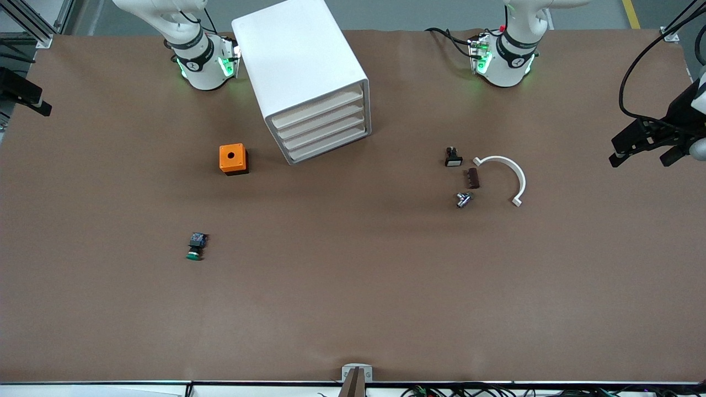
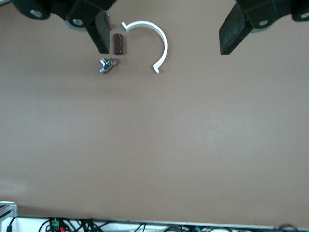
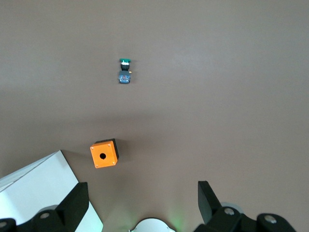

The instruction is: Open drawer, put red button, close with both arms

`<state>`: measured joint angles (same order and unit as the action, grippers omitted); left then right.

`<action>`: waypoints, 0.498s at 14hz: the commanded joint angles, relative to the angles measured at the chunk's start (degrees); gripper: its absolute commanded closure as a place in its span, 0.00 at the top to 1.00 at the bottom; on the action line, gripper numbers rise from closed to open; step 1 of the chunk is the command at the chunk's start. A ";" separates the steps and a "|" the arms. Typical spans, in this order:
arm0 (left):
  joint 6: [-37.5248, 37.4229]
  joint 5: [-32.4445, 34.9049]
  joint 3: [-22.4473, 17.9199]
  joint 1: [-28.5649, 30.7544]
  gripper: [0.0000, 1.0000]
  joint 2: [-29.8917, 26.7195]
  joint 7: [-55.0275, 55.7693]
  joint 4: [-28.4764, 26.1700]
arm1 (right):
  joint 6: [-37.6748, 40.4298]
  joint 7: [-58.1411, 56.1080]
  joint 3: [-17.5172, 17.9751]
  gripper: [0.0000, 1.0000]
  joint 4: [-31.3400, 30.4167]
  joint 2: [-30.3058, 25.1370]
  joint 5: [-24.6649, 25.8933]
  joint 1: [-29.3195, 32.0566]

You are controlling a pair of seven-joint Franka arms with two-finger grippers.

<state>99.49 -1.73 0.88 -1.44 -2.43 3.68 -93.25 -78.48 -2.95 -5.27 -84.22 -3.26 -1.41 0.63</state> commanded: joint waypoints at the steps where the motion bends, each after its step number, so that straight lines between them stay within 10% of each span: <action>1: -4.04 0.94 0.35 -0.31 1.00 0.41 1.42 3.16 | -3.86 0.66 0.17 1.00 -6.20 -4.37 -1.31 0.86; 7: -6.85 1.64 0.35 -0.40 1.00 0.41 -2.44 2.90 | -3.70 0.49 0.17 1.00 -7.19 -5.35 -0.96 0.60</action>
<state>94.21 -1.47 1.10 -1.57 -2.42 2.41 -91.46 -81.85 -2.88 -5.61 -90.02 -7.18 -1.68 0.64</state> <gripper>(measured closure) 0.000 0.000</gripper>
